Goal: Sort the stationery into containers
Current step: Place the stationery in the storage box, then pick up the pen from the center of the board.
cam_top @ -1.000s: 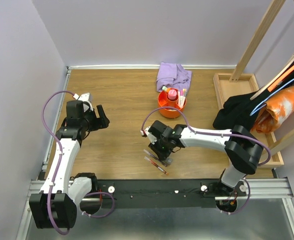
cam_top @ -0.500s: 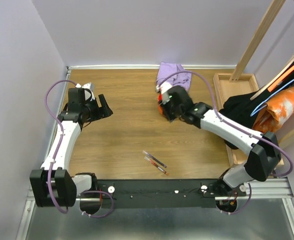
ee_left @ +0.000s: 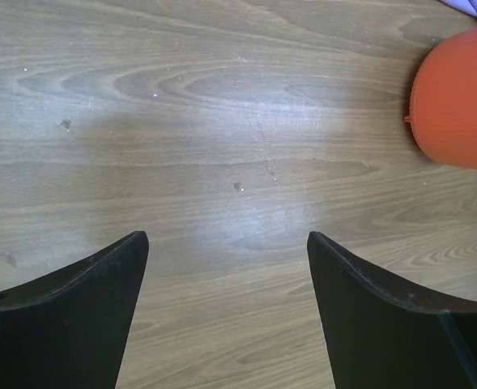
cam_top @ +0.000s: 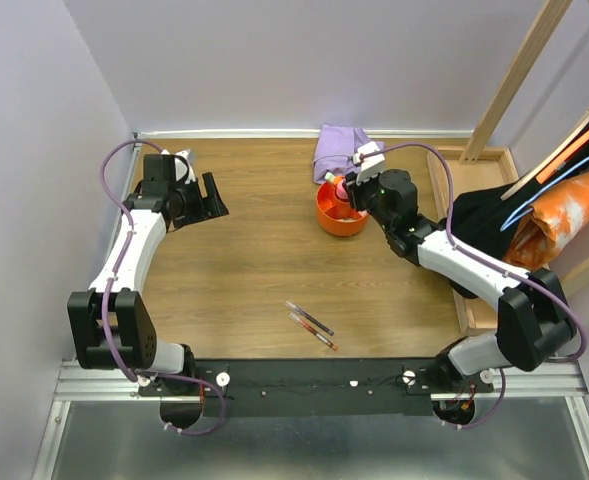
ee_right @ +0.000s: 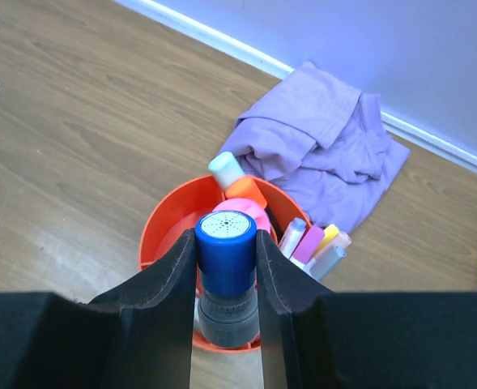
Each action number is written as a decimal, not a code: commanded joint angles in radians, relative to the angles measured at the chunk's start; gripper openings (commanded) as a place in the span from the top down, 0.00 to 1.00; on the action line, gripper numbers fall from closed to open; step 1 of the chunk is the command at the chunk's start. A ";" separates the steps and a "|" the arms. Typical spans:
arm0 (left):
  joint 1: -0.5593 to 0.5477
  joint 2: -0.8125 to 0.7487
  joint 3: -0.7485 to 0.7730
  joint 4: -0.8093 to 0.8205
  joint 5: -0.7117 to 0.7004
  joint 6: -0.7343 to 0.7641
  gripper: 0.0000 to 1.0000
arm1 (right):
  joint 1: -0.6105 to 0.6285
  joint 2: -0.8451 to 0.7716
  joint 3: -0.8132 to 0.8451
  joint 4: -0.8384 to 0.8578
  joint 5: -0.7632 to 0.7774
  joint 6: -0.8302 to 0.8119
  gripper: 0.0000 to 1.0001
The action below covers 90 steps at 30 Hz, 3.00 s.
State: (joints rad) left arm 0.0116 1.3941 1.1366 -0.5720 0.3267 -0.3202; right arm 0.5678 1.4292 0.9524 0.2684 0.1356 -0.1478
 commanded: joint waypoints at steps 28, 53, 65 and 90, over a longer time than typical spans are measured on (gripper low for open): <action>-0.001 0.106 0.080 -0.043 -0.044 0.093 0.12 | -0.039 0.154 -0.130 0.294 -0.180 0.057 0.99; -0.004 0.056 0.046 -0.012 -0.019 0.084 0.12 | -0.037 -0.050 -0.189 0.247 -0.298 -0.108 0.48; -0.130 -0.076 -0.024 -0.002 -0.012 0.150 0.11 | 0.075 -0.138 0.042 -0.544 -0.528 -0.047 0.48; -0.448 -0.308 -0.192 -0.152 0.299 0.786 0.22 | 0.097 0.037 0.275 -0.777 -0.051 0.179 0.53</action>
State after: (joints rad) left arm -0.1898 1.0573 0.9192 -0.6331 0.5076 0.1688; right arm 0.8921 1.5028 1.0695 -0.4374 -0.0475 0.0143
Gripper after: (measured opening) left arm 0.807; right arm 0.449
